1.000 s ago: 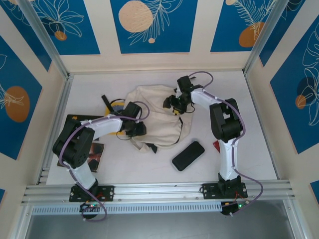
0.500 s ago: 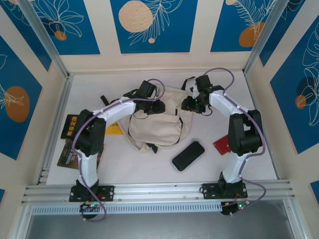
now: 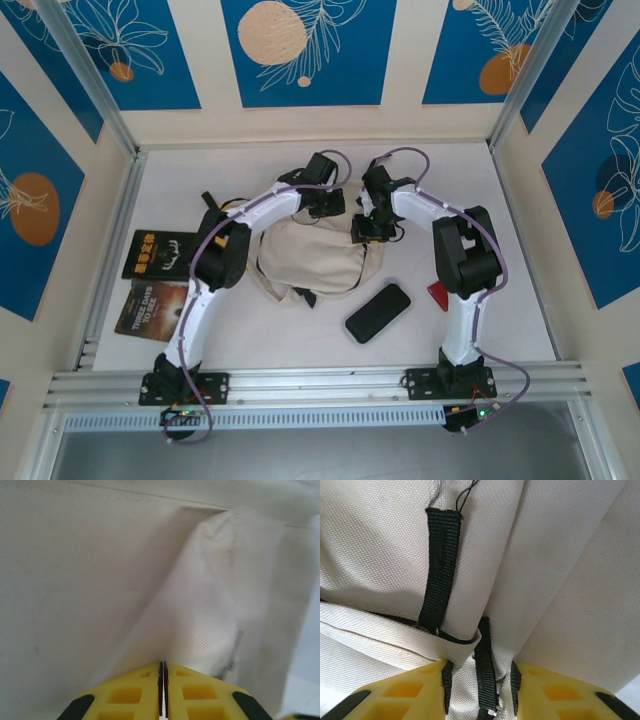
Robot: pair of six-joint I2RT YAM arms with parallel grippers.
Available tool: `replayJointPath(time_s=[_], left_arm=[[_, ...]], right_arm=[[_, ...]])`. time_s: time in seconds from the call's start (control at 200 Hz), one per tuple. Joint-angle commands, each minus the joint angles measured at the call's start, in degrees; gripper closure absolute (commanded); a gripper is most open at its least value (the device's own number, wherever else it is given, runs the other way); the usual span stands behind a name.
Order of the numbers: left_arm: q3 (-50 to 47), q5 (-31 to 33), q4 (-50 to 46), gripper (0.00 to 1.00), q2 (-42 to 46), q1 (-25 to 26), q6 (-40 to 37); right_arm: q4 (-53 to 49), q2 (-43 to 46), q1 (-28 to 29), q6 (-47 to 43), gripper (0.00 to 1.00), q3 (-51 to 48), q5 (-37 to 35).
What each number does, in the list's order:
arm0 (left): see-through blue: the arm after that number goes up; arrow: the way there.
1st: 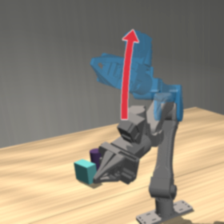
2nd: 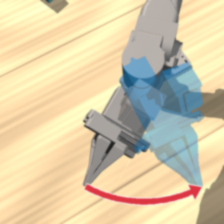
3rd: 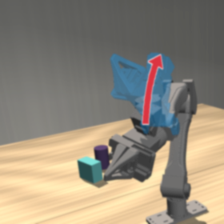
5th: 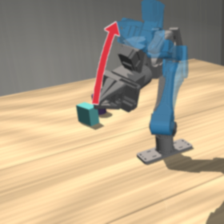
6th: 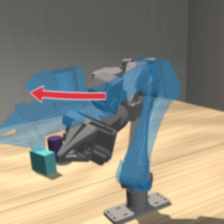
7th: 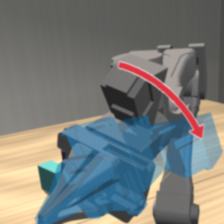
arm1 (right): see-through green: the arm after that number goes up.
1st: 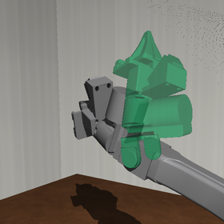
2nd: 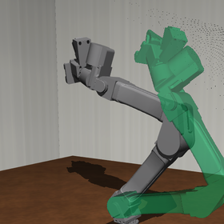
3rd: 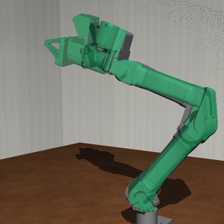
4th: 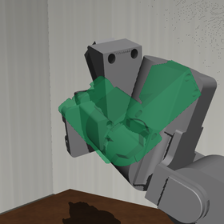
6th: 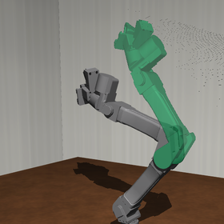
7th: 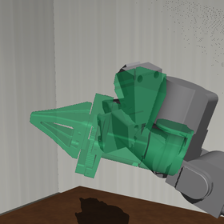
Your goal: Pack the student bag
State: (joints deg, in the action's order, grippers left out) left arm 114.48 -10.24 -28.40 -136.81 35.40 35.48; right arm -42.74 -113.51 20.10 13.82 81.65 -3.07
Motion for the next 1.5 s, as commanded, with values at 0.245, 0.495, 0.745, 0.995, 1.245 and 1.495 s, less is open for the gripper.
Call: replayJointPath(time_s=[0.245, 0.495, 0.745, 0.995, 1.245, 1.495], left_arm=[[5.96, 4.92, -8.38, 0.92, -6.91, -0.09, -0.48], [6.26, 5.16, -9.56, 0.94, -8.36, -0.33, -0.77], [6.29, 4.23, -9.56, 0.94, -8.71, -0.41, -1.03], [6.45, 3.65, -9.57, 0.93, -8.91, -0.46, -1.12], [9.93, 2.35, -10.54, 0.91, -7.83, -1.04, -2.72], [12.15, -6.94, -4.01, 0.81, -3.94, -0.95, -3.34]], right_arm=[[-1.51, -1.76, 0.61, 0.49, 0.73, 2.72, -9.38], [1.86, 3.78, 0.49, 3.17, 0.66, -0.65, -9.67], [-0.44, -1.7, 0.96, 1.38, 0.61, 2.18, -5.97], [-0.24, -2.71, 0.61, 3.08, 0.69, 3.09, -8.91], [1.47, 0.02, -0.43, 4.07, 0.88, 2.05, -6.68], [3.17, 3.75, -0.8, 5.44, 0.99, -0.65, -3.41]])
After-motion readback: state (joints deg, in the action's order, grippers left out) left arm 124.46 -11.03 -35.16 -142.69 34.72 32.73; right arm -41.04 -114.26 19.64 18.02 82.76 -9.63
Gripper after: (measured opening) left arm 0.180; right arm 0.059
